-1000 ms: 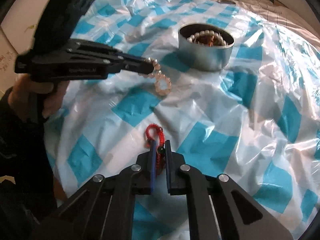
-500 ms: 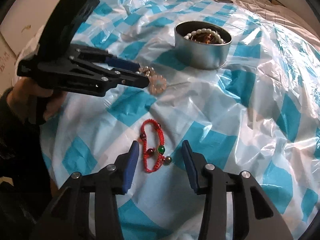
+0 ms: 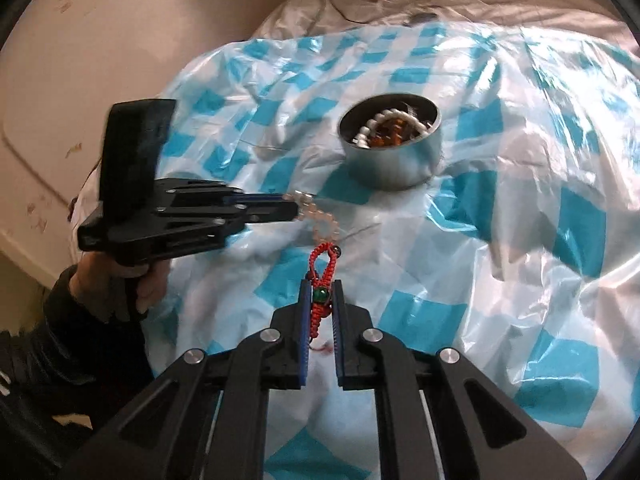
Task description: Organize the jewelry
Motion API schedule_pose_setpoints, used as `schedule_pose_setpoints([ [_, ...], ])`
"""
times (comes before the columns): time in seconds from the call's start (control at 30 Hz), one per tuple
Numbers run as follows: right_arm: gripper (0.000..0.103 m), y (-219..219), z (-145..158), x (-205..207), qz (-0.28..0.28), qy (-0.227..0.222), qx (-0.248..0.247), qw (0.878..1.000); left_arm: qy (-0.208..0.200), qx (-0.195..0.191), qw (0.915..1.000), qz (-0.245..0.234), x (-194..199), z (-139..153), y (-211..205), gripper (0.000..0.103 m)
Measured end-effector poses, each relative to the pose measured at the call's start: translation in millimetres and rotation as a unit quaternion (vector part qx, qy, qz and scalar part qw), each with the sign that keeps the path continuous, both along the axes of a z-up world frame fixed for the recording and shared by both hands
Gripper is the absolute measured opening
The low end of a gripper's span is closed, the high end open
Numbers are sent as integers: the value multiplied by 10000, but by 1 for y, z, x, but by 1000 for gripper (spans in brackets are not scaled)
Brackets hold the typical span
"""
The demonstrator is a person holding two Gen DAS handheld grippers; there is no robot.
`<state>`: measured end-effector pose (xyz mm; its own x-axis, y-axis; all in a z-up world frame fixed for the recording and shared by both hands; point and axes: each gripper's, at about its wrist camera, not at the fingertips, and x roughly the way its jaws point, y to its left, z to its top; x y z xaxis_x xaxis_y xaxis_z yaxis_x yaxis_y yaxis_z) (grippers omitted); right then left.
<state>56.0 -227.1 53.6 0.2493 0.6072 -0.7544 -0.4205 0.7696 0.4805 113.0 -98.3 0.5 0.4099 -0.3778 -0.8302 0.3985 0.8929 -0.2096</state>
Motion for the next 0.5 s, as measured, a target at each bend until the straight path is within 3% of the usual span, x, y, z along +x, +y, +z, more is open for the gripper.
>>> schedule_pose_setpoints([
  [0.5,11,0,3,17,-351,9,332,9988,-417,-52,9991,4,9,23,-6,7],
])
